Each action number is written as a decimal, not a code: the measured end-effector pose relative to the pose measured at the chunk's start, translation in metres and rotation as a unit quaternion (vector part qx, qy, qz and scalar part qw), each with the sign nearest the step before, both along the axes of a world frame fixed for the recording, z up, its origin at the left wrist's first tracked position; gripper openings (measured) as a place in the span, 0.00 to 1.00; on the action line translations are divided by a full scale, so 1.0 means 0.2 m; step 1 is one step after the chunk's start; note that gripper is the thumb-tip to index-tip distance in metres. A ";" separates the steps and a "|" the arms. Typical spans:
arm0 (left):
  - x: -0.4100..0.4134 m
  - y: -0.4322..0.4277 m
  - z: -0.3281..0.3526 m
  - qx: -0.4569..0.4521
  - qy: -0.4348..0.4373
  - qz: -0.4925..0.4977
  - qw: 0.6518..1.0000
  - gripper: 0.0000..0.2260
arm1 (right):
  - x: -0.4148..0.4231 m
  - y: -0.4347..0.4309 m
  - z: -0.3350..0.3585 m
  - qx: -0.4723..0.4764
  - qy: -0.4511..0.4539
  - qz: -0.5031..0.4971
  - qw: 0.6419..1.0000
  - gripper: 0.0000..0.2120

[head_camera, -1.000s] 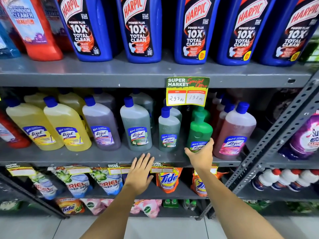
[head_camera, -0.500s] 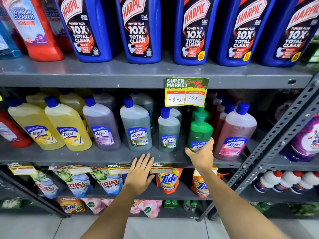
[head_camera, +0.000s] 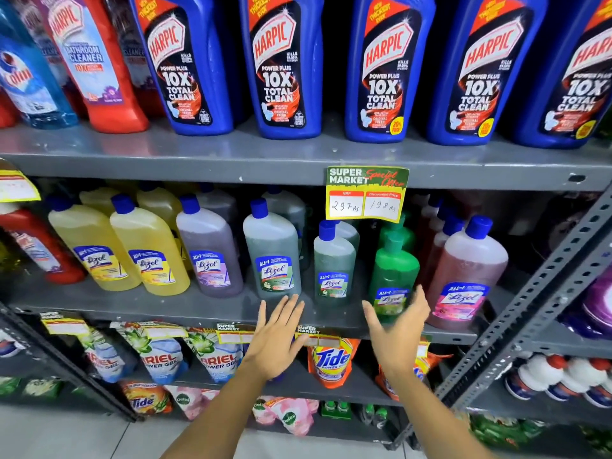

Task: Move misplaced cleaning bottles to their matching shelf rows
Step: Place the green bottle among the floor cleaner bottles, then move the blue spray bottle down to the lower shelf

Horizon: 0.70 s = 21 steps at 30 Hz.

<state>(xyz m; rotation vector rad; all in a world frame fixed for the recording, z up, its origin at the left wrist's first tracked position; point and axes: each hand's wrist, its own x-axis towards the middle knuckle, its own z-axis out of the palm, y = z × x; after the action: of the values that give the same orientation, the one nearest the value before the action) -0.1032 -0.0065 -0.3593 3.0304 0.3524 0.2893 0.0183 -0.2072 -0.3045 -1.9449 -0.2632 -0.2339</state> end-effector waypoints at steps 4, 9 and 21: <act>-0.05 -0.05 0.33 0.003 -0.108 0.011 0.994 0.29 | -0.17 -0.04 0.17 -0.024 -0.180 0.134 0.974 0.28; -0.22 0.01 0.74 0.036 -0.217 0.052 0.974 0.28 | -0.18 0.11 0.63 0.028 -0.400 0.229 0.887 0.22; -1.01 0.69 1.31 0.117 -0.310 0.154 0.931 0.29 | -0.58 1.00 1.18 0.053 -0.489 0.261 0.830 0.22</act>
<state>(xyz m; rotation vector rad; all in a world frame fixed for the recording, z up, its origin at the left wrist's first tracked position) -0.3043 0.1325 -0.0982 2.8644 0.7695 1.3494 -0.0970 -0.0066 -0.0685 -1.4106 -1.3986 -0.8482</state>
